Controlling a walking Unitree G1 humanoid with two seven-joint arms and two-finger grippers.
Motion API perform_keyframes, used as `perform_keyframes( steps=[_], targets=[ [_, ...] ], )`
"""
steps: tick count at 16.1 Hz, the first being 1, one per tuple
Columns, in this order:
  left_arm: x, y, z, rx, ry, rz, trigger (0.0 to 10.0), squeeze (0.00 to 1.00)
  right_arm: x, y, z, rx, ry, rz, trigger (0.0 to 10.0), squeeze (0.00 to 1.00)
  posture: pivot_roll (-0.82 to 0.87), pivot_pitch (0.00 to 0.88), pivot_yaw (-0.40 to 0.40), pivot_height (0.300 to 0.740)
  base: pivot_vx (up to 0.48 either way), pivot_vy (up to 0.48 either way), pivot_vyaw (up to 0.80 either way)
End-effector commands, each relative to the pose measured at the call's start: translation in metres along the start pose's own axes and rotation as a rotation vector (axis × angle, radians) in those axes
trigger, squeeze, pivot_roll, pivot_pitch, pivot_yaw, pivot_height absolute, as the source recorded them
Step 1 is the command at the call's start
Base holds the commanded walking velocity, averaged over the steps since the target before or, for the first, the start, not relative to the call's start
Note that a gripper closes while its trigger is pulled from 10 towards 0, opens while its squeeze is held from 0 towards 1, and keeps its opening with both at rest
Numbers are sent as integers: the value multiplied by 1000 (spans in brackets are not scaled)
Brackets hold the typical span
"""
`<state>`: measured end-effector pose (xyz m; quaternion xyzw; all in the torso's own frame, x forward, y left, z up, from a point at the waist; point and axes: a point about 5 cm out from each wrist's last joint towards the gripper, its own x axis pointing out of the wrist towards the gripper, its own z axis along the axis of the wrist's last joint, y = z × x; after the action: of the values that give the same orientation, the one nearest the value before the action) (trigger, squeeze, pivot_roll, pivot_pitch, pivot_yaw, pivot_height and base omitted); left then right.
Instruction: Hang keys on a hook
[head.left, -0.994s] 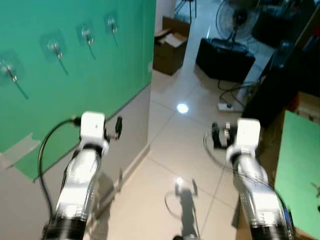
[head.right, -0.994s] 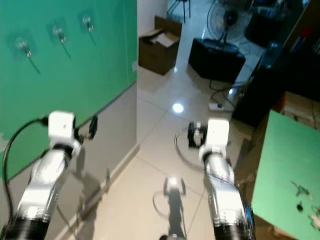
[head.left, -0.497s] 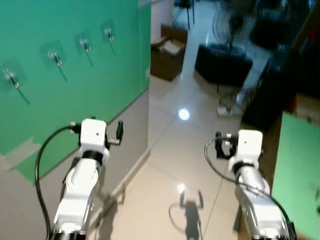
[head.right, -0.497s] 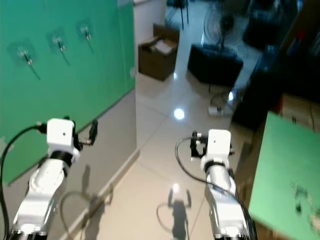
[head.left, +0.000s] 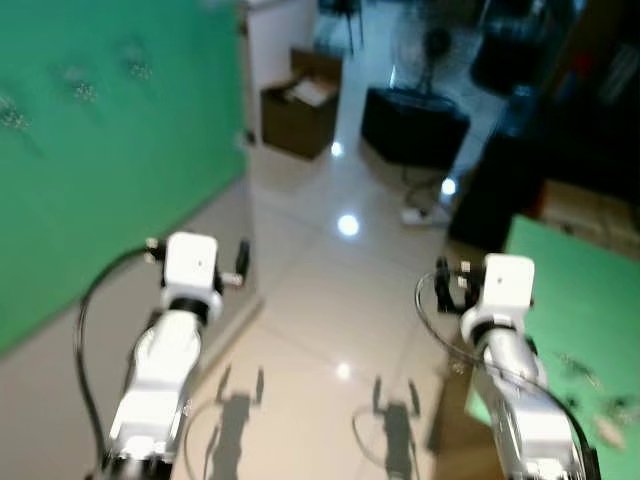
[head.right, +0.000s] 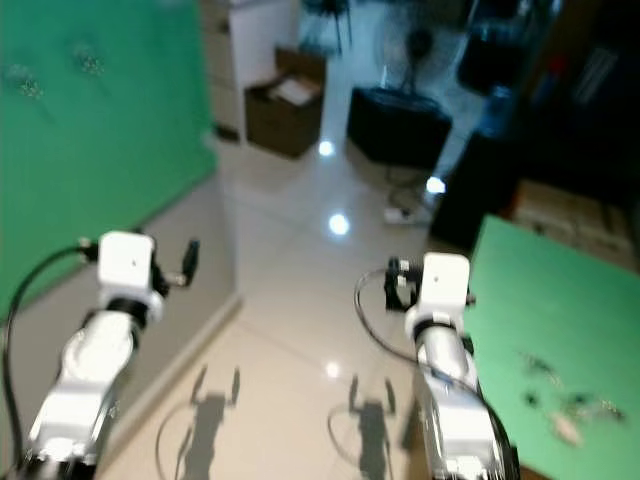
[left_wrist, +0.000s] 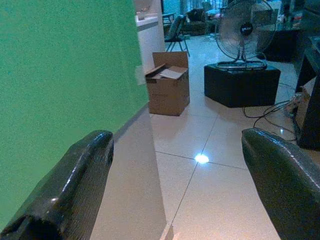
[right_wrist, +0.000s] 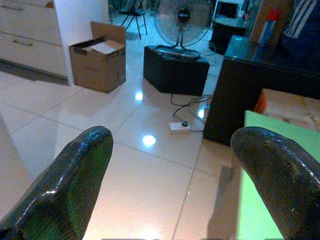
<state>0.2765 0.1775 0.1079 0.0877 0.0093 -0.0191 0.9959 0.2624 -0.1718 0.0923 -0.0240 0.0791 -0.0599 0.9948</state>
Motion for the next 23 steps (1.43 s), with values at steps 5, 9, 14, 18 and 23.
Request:
perform_keyframes(
  steps=[5,9,14,18,23],
  targets=[
    [4,-3,-4,5,38,-1,10000,0,-3,-11,-3,-7,42,-40,10000,0,-67,0,-19,740,0,-18,0],
    [8,-1,-5,28,46,9,10000,0,-7,-15,-5,7,47,-59,10000,0,-71,0,-13,740,0,410,-431],
    [13,-9,0,40,25,-22,10000,0,-8,-18,-4,13,47,-81,10000,0,-79,0,3,740,0,336,-719],
    [14,-18,5,48,2,-42,10000,0,-3,-16,0,-14,40,-72,10000,0,-74,0,1,740,0,-360,-180],
    [12,-18,7,24,-24,-18,10000,0,0,-19,3,5,34,-80,10000,0,-71,0,-15,740,0,0,0]
  ],
)
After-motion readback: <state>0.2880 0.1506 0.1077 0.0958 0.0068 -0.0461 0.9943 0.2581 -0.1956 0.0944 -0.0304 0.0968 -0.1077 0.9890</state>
